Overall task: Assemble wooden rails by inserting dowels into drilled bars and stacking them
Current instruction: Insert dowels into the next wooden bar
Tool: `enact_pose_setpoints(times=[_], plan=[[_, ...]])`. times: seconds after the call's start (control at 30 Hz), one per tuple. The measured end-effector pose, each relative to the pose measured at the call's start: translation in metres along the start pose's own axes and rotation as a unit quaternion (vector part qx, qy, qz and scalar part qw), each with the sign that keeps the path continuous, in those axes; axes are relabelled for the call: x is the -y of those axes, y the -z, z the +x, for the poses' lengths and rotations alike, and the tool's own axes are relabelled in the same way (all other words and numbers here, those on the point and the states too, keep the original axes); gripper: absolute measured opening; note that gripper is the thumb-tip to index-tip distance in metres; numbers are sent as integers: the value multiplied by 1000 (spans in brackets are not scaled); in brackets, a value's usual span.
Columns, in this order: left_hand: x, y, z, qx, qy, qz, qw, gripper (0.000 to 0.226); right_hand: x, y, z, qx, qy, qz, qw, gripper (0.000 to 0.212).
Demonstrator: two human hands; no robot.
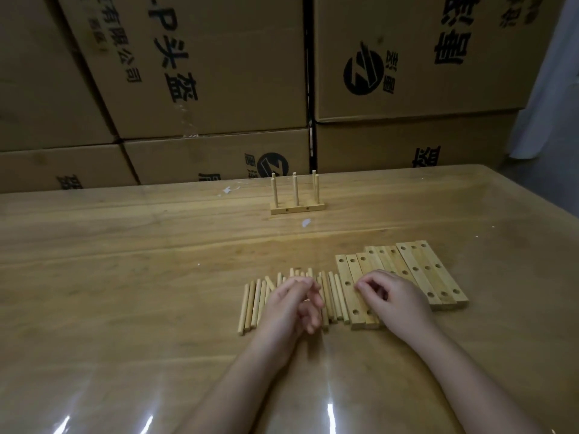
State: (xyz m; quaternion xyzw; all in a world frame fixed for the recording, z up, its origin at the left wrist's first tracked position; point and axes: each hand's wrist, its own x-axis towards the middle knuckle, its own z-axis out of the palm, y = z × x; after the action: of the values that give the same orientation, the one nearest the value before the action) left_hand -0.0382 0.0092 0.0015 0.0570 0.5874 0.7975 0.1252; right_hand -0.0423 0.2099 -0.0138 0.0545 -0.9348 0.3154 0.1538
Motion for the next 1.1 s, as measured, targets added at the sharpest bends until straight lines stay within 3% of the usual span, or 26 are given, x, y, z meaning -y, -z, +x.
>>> enact_pose_setpoints(times=[0.27, 0.5, 0.57, 0.67, 0.77, 0.93, 1.0, 1.1], plan=[[2, -2, -1, 68, 12, 7, 998, 19, 3, 1, 0, -2, -7, -2, 1000, 11], [0, 11, 8, 40, -23, -11, 999, 18, 2, 0, 0, -8, -13, 18, 1000, 12], [4, 14, 10, 46, -25, -25, 998, 19, 3, -1, 1, -31, -14, 49, 998, 11], [9, 18, 13, 77, -24, -46, 996, 16, 3, 2, 2, -146, -14, 6, 989, 6], [10, 20, 14, 113, -19, -59, 992, 14, -4, 11, 5, -224, -116, -101, 962, 14], [9, 19, 14, 180, -11, -79, 980, 22, -20, 20, 6, -134, -282, -155, 937, 45], [8, 18, 14, 201, -1, -75, 977, 22, -25, 19, 8, -109, -319, -149, 930, 51], [9, 17, 15, 198, -3, -69, 978, 21, -31, 18, 10, -131, -332, -115, 927, 50]])
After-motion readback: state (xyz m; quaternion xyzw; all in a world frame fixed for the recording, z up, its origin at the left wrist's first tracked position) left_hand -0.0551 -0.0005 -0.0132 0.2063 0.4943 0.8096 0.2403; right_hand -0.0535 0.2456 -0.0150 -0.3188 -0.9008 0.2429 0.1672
